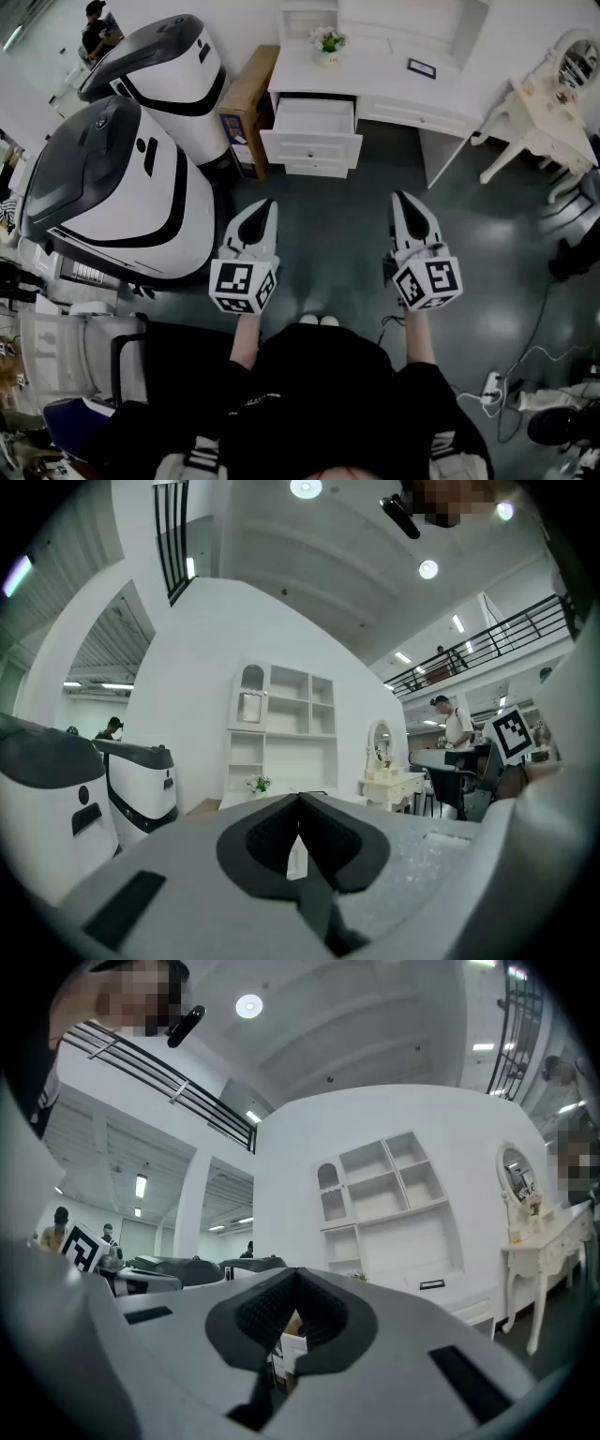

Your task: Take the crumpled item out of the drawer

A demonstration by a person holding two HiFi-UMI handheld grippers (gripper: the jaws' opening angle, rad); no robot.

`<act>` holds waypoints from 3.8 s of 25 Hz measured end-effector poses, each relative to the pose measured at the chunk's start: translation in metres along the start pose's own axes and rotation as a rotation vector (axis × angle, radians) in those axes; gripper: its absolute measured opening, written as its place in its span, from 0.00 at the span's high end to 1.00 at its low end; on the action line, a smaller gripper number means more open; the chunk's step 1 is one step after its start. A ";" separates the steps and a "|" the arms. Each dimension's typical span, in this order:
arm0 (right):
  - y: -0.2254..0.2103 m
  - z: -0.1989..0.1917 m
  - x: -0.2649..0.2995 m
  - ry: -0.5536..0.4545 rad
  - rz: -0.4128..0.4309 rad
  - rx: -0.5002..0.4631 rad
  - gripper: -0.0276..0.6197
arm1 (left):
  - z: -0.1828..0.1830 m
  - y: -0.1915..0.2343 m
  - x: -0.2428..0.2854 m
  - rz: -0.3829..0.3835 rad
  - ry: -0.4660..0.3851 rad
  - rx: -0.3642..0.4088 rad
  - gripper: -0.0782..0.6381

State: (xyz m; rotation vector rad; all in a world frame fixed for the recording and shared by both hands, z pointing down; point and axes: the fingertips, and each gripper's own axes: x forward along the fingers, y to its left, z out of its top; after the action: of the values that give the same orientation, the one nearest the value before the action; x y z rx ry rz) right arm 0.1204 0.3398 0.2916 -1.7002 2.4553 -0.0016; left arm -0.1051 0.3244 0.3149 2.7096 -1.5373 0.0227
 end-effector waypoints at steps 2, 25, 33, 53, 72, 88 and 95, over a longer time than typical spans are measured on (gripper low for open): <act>-0.001 0.002 0.003 -0.002 0.002 -0.001 0.97 | 0.001 0.001 0.002 0.002 0.001 -0.001 0.89; -0.033 -0.014 0.012 0.009 0.036 0.044 0.97 | -0.016 0.009 0.004 0.119 0.033 -0.009 0.89; -0.052 -0.024 0.045 0.030 0.055 0.052 0.97 | -0.020 0.019 0.038 0.129 0.054 -0.015 0.89; -0.096 -0.071 0.213 0.104 0.059 0.074 0.97 | -0.037 0.117 0.189 0.079 0.105 -0.053 0.89; -0.115 -0.120 0.304 0.211 0.033 0.060 0.97 | -0.073 0.172 0.266 0.032 0.169 -0.116 0.89; -0.167 -0.170 0.425 0.333 0.142 0.100 0.97 | -0.114 0.206 0.366 0.105 0.266 -0.212 0.89; -0.183 -0.206 0.467 0.408 0.202 0.148 0.97 | -0.138 0.211 0.406 0.131 0.323 -0.254 0.90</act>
State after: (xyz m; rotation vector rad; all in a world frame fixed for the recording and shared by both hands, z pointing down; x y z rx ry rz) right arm 0.1043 -0.1775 0.4522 -1.5035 2.8171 -0.5430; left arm -0.0779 -0.1276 0.4663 2.2760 -1.5007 0.2376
